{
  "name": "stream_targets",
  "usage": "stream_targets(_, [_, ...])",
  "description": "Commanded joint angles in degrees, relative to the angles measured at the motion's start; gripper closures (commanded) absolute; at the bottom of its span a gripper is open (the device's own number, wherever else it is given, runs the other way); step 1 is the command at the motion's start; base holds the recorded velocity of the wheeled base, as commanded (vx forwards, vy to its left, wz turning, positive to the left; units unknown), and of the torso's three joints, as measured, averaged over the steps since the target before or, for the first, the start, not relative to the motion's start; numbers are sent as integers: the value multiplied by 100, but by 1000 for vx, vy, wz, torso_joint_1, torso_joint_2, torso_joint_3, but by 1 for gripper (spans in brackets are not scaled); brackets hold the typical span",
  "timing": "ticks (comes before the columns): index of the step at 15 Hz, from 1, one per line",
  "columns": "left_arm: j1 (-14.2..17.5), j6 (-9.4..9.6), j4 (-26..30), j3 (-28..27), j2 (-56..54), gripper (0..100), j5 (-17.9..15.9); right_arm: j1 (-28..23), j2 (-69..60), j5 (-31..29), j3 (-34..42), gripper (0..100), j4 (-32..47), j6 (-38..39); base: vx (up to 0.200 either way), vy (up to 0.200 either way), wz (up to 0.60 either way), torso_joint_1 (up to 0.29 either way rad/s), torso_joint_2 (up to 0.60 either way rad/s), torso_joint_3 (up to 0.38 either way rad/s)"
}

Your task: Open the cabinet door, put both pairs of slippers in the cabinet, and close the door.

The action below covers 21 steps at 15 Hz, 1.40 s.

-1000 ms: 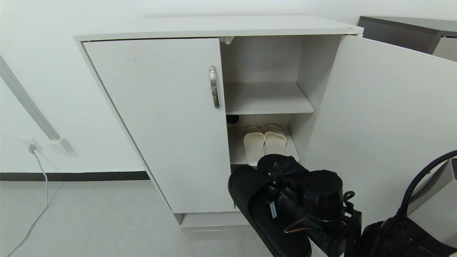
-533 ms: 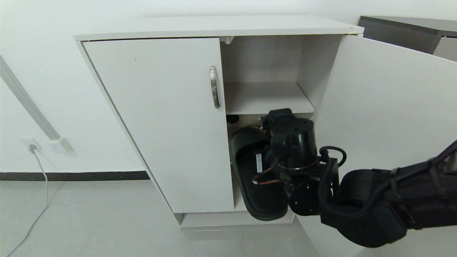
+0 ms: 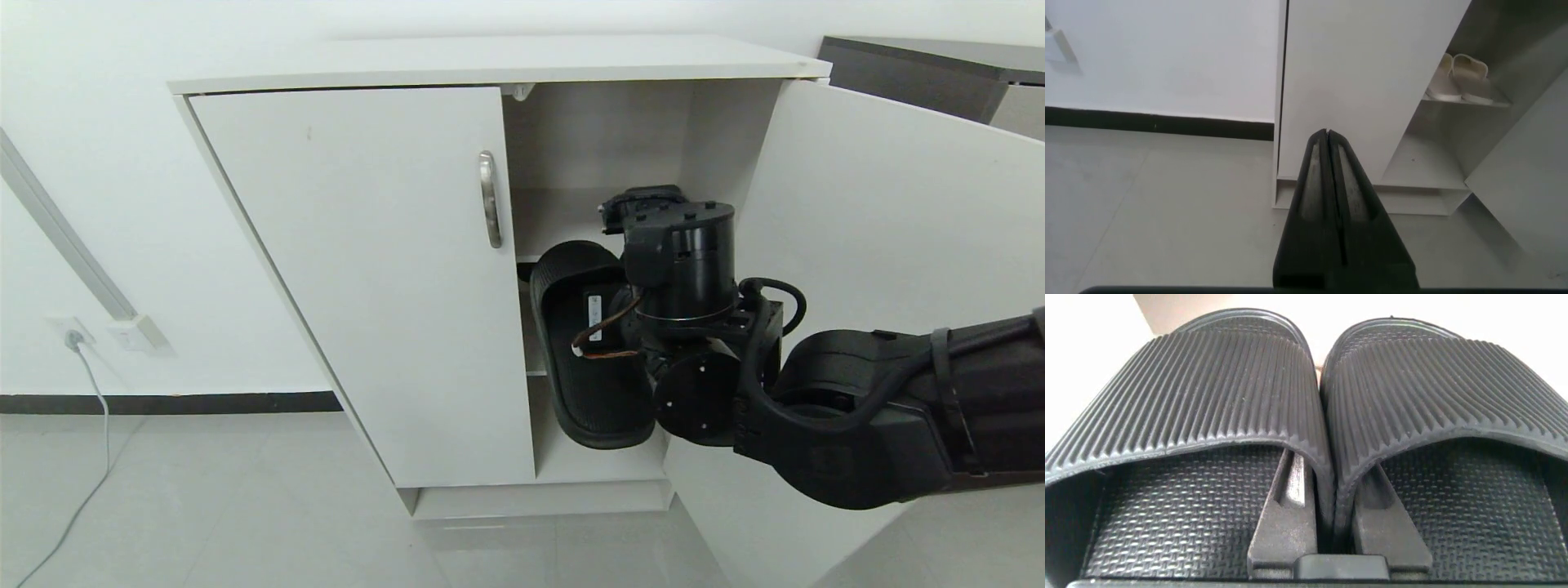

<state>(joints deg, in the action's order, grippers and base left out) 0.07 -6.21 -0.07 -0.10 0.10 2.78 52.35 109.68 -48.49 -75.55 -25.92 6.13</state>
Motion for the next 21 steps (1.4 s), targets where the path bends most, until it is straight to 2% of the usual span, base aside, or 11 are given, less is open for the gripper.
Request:
stream_targets(1, [1, -4, -1, 1, -1, 100, 3, -14, -25, -2, 22, 100, 8, 11, 0, 0, 0, 0, 0, 0])
stream_targets(5, [1, -4, -1, 1, -1, 100, 3, -119, -17, 7, 128, 100, -1, 20, 0, 0, 0, 0, 0, 0])
stream_targets(15, [1, -12, -1, 1, -1, 100, -5, -128, -34, 7, 110, 100, -10, 46, 200, 0, 0, 2, 4, 4])
stream_targets(21, [1, -12, -1, 1, -1, 100, -5, -119, -25, 235, 304, 100, -256, 28, 0, 0, 0, 0, 0, 0])
